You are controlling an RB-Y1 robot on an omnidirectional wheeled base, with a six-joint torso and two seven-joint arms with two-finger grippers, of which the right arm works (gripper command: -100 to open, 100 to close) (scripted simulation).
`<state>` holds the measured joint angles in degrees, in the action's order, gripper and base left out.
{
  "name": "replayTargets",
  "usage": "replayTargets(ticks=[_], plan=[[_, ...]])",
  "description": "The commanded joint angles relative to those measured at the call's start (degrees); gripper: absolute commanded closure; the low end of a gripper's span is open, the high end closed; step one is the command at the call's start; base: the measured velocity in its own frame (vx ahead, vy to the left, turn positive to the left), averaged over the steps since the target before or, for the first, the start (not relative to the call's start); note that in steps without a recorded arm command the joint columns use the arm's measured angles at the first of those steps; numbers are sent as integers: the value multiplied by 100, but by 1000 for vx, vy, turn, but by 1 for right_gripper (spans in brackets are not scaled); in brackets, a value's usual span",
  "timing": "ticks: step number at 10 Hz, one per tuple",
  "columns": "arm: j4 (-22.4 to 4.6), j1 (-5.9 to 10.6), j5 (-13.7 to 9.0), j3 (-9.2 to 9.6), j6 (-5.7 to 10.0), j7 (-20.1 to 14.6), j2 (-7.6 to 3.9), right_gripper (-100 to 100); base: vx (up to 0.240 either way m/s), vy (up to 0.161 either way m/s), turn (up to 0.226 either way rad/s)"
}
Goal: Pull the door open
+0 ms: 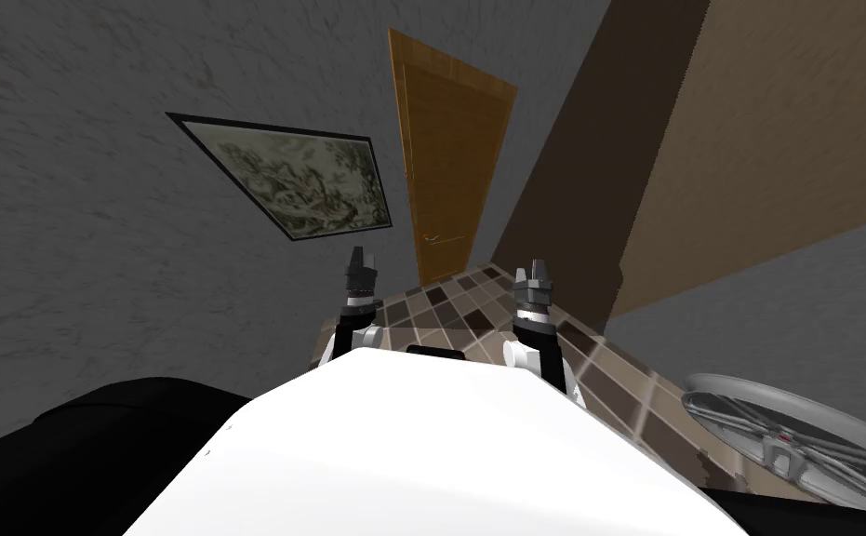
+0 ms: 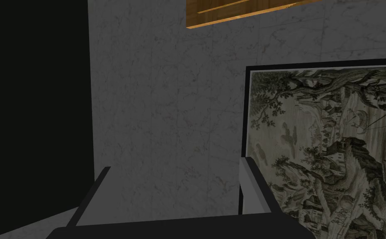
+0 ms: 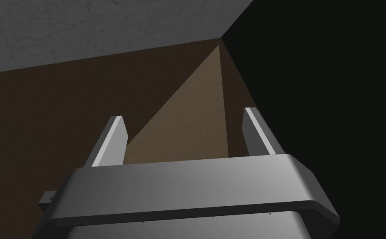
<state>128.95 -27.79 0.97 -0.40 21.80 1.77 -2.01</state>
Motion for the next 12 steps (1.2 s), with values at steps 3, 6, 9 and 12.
replayTargets(ticks=[3, 6, 9, 12], plan=[[-412, 169, -46, -35, 77, -22, -87, -100, 60, 6, 113], [-733, 301, -82, -63, 137, -39, -150, -100, 80, -6, 97], [-1120, 460, -125, -96, 209, -60, -224, -100, 72, 5, 107], [-1567, 644, -174, -134, 293, -84, -306, -100, 82, -4, 128]])
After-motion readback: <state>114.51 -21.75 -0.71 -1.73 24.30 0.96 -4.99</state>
